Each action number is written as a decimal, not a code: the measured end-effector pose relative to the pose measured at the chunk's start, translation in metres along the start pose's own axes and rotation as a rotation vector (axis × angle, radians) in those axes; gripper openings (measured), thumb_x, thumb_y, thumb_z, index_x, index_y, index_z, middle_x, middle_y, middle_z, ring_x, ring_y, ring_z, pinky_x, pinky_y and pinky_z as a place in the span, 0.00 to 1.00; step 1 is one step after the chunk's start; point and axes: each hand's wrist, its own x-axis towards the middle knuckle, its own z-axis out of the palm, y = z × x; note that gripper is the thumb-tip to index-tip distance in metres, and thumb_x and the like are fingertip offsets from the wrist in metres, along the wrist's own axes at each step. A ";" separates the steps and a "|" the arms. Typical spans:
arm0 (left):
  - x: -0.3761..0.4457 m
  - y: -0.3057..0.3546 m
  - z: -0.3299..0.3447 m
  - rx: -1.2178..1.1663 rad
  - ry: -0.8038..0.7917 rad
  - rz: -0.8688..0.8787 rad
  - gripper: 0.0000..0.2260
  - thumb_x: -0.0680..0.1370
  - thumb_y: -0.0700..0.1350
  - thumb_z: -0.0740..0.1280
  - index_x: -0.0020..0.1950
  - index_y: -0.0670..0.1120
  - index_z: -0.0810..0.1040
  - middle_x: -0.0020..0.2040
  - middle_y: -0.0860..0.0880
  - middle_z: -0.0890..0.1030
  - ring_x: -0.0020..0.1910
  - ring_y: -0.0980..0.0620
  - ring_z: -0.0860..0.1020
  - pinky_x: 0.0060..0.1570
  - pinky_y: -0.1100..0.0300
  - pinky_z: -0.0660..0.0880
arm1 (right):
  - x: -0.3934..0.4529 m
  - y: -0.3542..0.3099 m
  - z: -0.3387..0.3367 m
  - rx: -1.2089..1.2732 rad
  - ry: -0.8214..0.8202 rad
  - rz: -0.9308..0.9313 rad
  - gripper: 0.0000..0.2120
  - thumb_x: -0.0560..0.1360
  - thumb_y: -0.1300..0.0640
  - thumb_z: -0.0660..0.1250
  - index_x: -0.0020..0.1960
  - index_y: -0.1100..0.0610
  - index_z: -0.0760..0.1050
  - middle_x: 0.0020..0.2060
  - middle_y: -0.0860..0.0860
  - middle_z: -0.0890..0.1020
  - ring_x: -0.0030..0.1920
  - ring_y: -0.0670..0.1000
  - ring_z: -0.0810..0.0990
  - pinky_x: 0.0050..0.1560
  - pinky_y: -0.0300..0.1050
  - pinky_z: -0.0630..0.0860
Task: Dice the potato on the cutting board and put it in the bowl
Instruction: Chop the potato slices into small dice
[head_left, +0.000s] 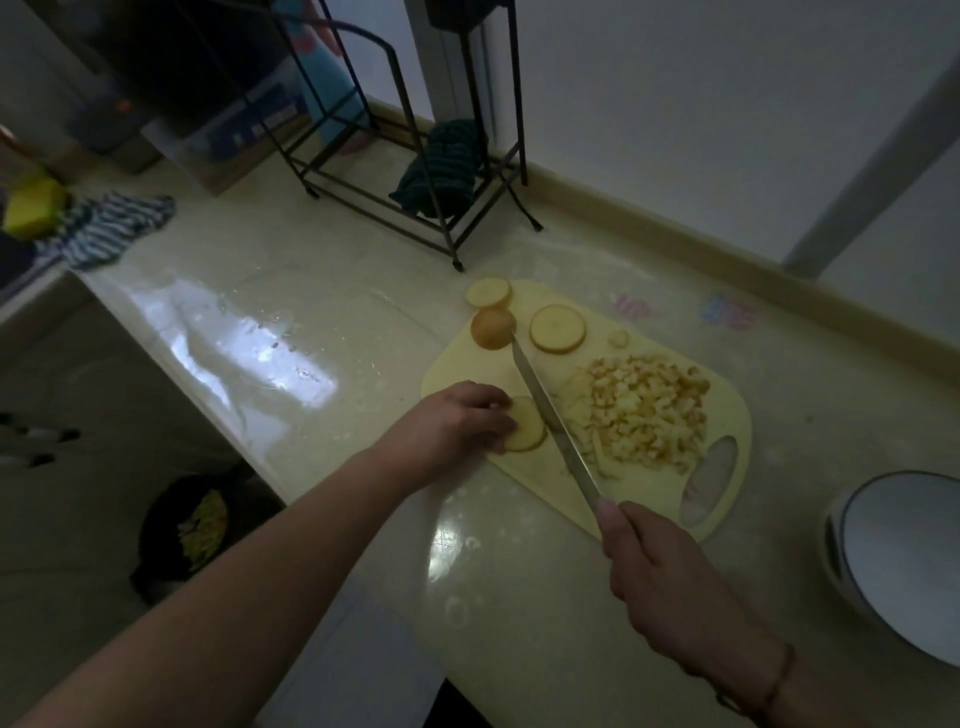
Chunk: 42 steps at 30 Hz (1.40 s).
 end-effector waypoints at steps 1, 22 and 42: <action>0.000 0.000 0.000 0.022 0.004 0.008 0.10 0.73 0.37 0.69 0.52 0.37 0.85 0.57 0.33 0.80 0.51 0.37 0.82 0.45 0.48 0.83 | 0.000 0.000 -0.001 0.005 0.003 0.005 0.28 0.71 0.33 0.50 0.35 0.58 0.68 0.24 0.48 0.72 0.25 0.43 0.68 0.32 0.44 0.66; 0.004 0.019 0.018 0.126 0.113 0.086 0.13 0.81 0.48 0.65 0.56 0.41 0.84 0.55 0.40 0.81 0.54 0.40 0.79 0.44 0.48 0.80 | -0.011 -0.007 0.001 -0.073 0.024 -0.061 0.25 0.72 0.34 0.50 0.34 0.54 0.69 0.29 0.46 0.78 0.31 0.45 0.76 0.36 0.40 0.69; 0.005 0.029 0.024 0.141 0.205 -0.014 0.08 0.77 0.48 0.71 0.49 0.46 0.87 0.47 0.47 0.81 0.48 0.45 0.80 0.38 0.53 0.79 | 0.008 -0.008 0.008 -0.148 0.040 -0.063 0.22 0.76 0.37 0.49 0.34 0.52 0.66 0.26 0.48 0.73 0.30 0.44 0.72 0.32 0.40 0.64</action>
